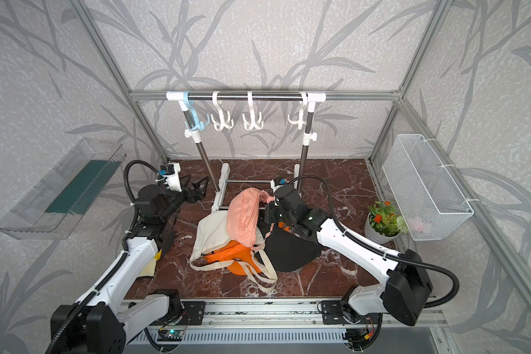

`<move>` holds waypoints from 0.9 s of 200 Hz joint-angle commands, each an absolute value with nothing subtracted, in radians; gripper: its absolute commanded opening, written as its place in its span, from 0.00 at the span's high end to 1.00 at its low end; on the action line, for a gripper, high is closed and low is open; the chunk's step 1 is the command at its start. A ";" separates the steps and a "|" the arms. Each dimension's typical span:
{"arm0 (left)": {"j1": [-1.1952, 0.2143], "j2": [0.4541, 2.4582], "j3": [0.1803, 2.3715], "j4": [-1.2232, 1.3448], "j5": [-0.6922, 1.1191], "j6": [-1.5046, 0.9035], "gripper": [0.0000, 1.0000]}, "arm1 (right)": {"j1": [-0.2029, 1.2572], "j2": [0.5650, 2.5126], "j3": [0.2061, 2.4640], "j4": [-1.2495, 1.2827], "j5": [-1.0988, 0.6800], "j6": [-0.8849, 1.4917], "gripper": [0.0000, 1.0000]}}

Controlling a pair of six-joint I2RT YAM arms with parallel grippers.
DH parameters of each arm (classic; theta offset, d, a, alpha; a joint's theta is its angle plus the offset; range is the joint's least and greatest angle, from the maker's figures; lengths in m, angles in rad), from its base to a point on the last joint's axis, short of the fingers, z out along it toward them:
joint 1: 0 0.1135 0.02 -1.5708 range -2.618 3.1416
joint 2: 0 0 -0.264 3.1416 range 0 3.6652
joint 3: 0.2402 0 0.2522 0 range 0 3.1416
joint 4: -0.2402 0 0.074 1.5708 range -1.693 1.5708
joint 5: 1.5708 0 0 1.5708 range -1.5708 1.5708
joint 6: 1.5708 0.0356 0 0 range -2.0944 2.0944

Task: Hang the bag on a hook
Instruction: Pick up the bag from the bag.

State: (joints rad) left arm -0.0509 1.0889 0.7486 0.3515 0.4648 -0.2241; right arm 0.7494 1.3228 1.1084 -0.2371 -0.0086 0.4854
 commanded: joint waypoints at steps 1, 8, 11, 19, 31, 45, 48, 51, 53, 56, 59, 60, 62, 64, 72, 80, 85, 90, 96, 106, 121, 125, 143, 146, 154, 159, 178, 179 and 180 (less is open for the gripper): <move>-0.111 1.148 0.785 0.438 0.593 -0.108 0.11 | 0.673 1.282 1.176 -0.268 -0.171 0.267 1.00; -0.133 1.179 0.791 0.482 0.605 -0.096 0.10 | 0.643 1.278 1.196 -0.267 -0.238 0.235 1.00; -0.140 1.193 0.801 0.496 0.616 -0.090 0.10 | 0.632 1.277 1.205 -0.266 -0.268 0.223 1.00; -0.161 1.236 0.833 0.505 0.650 -0.067 0.10 | 0.602 1.277 1.226 -0.267 -0.334 0.200 1.00; -0.199 1.301 0.892 0.501 0.679 -0.040 0.11 | 0.560 1.282 1.261 -0.268 -0.438 0.167 1.00; -0.240 1.380 0.944 0.530 0.696 -0.033 0.11 | 0.528 1.294 1.308 -0.283 -0.505 0.139 1.00; -0.249 1.396 0.954 0.542 0.705 -0.032 0.11 | 0.524 1.297 1.317 -0.287 -0.518 0.133 1.00; -0.259 1.412 0.962 0.553 0.715 -0.030 0.11 | 0.520 1.299 1.326 -0.289 -0.530 0.126 1.00; -0.266 1.420 0.967 0.563 0.721 -0.029 0.11 | 0.517 1.300 1.331 -0.291 -0.539 0.123 1.00; -0.277 1.437 0.976 0.575 0.729 -0.022 0.11 | 0.514 1.303 1.340 -0.294 -0.552 0.117 1.00; -0.288 1.451 0.984 0.587 0.735 -0.015 0.11 | 0.509 1.305 1.348 -0.298 -0.565 0.112 1.00; -0.292 1.453 0.986 0.592 0.736 -0.010 0.11 | 0.508 1.305 1.351 -0.298 -0.571 0.111 1.00; -0.300 1.464 0.988 0.601 0.738 -0.003 0.11 | 0.507 1.307 1.354 -0.298 -0.582 0.108 1.00; -0.304 1.474 0.991 0.611 0.739 0.005 0.11 | 0.504 1.308 1.360 -0.298 -0.591 0.106 1.00; -0.335 1.508 0.996 0.655 0.739 0.048 0.10 | 0.497 1.314 1.373 -0.299 -0.623 0.099 1.00; -0.358 1.545 1.008 0.691 0.738 0.069 0.09 | 0.491 1.319 1.382 -0.294 -0.653 0.093 1.00; -0.367 1.568 1.020 0.706 0.741 0.070 0.09 | 0.487 1.322 1.386 -0.291 -0.672 0.091 1.00; -0.373 1.595 1.033 0.725 0.757 0.069 0.09 | 0.485 1.326 1.392 -0.292 -0.689 0.086 1.00; -0.380 1.620 1.044 0.752 0.782 0.070 0.09 | 0.483 1.329 1.400 -0.299 -0.707 0.078 1.00; -0.384 1.655 1.059 0.806 0.806 0.056 0.08 | 0.482 1.332 1.408 -0.309 -0.725 0.066 1.00; -0.385 1.691 1.071 0.912 0.842 0.001 0.08 | 0.476 1.335 1.412 -0.315 -0.747 0.059 1.00; -0.384 1.700 1.073 0.937 0.852 -0.020 0.08 | 0.474 1.333 1.411 -0.315 -0.754 0.059 1.00; -0.390 1.732 1.092 1.011 0.918 -0.086 0.08 | 0.471 1.333 1.409 -0.310 -0.791 0.057 1.00; -0.392 1.738 1.094 1.023 0.928 -0.093 0.08 | 0.470 1.333 1.409 -0.309 -0.798 0.055 1.00; -0.399 1.752 1.095 1.057 0.954 -0.113 0.08 | 0.470 1.333 1.407 -0.303 -0.821 0.055 1.00; -0.402 1.762 1.098 1.082 0.976 -0.130 0.08 | 0.471 1.334 1.406 -0.298 -0.834 0.055 1.00; -0.411 1.772 1.100 1.106 1.071 -0.178 0.10 | 0.466 1.341 1.410 -0.288 -0.864 0.063 1.00; -0.411 1.771 1.098 1.107 1.075 -0.179 0.10 | 0.466 1.341 1.410 -0.288 -0.864 0.063 1.00; -0.412 1.771 1.097 1.107 1.080 -0.179 0.10 | 0.464 1.340 1.410 -0.286 -0.867 0.064 1.00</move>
State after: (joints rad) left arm -0.3939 1.7653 1.0744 0.9649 0.9161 -0.1032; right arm 0.4736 1.3369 1.3792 -0.3096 -0.7712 0.0738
